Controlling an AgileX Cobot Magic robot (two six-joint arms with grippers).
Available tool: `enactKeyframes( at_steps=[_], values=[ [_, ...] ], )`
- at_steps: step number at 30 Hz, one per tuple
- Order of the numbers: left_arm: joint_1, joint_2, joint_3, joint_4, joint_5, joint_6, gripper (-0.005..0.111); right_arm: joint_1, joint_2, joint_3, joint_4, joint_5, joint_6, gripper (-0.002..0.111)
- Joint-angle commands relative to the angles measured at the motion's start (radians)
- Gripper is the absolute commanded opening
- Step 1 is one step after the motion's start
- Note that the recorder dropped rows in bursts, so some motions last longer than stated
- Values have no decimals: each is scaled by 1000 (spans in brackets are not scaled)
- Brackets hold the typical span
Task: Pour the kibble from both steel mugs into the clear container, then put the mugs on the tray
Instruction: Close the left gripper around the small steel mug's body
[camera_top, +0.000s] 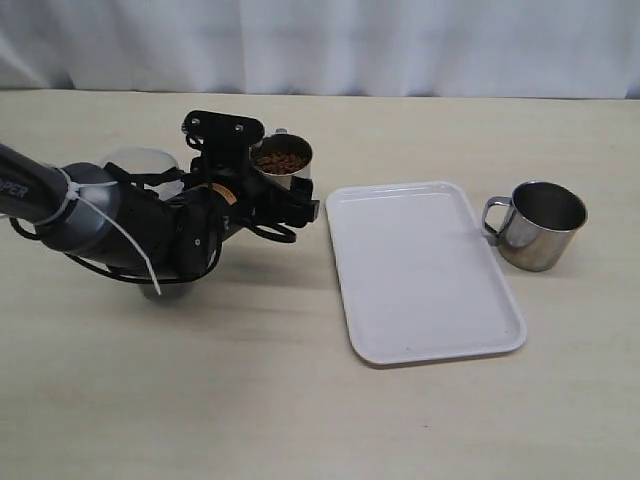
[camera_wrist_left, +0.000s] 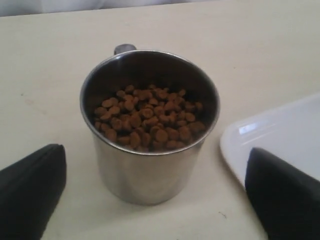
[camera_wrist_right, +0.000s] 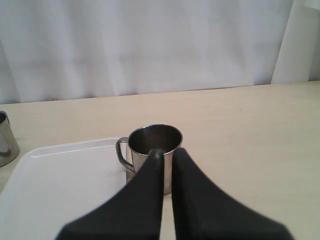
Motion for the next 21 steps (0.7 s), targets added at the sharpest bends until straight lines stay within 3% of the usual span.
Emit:
enactKeyframes(
  at_steps=[1, 13, 21],
  values=[
    [3, 26, -30, 55, -7, 2, 86, -7, -4, 3, -8, 4, 0, 5],
    [8, 144, -123, 60, -42, 2, 86, -7, -4, 3, -8, 4, 0, 5],
    [56, 167, -124, 107, -70, 2, 86, -7, -4, 3, -8, 4, 0, 5]
  ],
)
